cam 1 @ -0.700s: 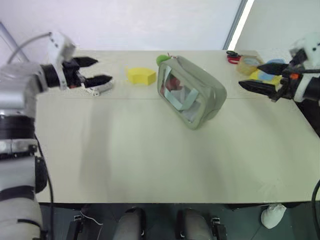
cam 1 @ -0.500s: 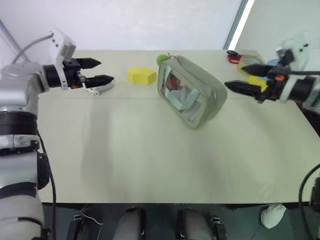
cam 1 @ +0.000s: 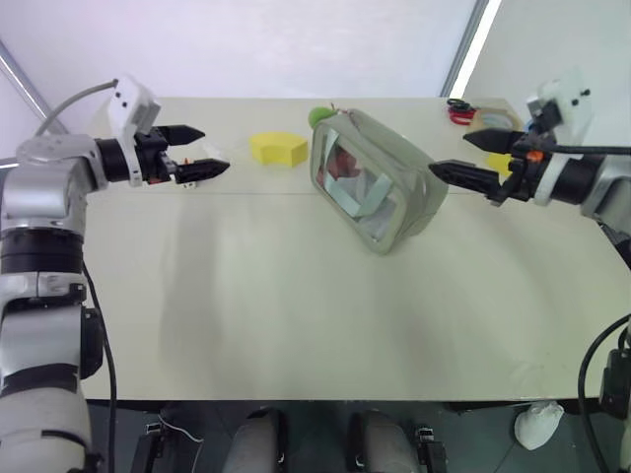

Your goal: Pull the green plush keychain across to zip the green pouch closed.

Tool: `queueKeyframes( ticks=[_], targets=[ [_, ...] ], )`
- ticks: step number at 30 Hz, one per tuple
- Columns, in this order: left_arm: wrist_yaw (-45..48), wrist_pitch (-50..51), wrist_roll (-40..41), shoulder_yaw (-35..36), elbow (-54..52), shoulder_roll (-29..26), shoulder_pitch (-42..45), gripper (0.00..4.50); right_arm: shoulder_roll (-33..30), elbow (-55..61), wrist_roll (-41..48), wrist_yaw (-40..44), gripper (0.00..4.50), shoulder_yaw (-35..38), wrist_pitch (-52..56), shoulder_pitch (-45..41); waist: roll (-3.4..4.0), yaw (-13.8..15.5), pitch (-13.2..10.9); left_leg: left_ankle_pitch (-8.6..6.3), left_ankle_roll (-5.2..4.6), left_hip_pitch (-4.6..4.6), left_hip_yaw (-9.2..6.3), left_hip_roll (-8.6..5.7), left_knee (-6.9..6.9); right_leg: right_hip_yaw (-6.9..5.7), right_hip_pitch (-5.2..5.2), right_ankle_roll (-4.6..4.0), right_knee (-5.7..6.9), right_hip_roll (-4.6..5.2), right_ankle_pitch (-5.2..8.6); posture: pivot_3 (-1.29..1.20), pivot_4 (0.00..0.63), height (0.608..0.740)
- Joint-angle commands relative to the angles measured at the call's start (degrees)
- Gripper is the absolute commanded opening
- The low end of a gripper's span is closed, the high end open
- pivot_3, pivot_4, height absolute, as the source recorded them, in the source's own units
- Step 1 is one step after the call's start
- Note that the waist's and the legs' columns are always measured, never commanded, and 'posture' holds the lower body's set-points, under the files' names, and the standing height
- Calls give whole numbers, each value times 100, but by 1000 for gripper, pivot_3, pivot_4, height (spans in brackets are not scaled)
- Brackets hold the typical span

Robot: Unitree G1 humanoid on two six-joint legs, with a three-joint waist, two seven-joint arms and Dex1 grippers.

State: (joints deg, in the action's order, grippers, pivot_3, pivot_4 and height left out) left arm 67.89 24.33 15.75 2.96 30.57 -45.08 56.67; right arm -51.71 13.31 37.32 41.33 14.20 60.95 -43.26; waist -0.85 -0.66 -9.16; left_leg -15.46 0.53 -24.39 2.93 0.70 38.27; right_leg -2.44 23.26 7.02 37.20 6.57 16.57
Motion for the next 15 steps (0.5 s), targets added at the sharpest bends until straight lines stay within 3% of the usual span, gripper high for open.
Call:
queueKeyframes(
  ticks=[1, 8, 15],
  targets=[
    [-22, -6, 91, 156, -296, -93, 90, 4473, 33, 61, 78, -18, 4496, 7, -110, -266, 0, 0, 0, 0, 0, 0, 0, 0, 0, 0, 0, 0, 0, 0, 0, 0, 150, 740],
    [103, 284, 283, -36, -1000, 197, 95, 4473, 403, -208, -350, -38, 4496, -917, -378, -883, 0, -12, 0, 0, 0, 1, -8, 1, 0, 1, 0, 0, 1, 0, 0, 0, 150, 740],
    [77, 550, 390, -235, -1730, 512, 17, 4473, 1231, -1240, -1242, -406, 4496, -1995, -631, -1453, 0, -19, 0, 1, 1, -2, -8, 0, -1, 2, 5, 0, 3, -1, 0, 0, 150, 740]
  ],
)
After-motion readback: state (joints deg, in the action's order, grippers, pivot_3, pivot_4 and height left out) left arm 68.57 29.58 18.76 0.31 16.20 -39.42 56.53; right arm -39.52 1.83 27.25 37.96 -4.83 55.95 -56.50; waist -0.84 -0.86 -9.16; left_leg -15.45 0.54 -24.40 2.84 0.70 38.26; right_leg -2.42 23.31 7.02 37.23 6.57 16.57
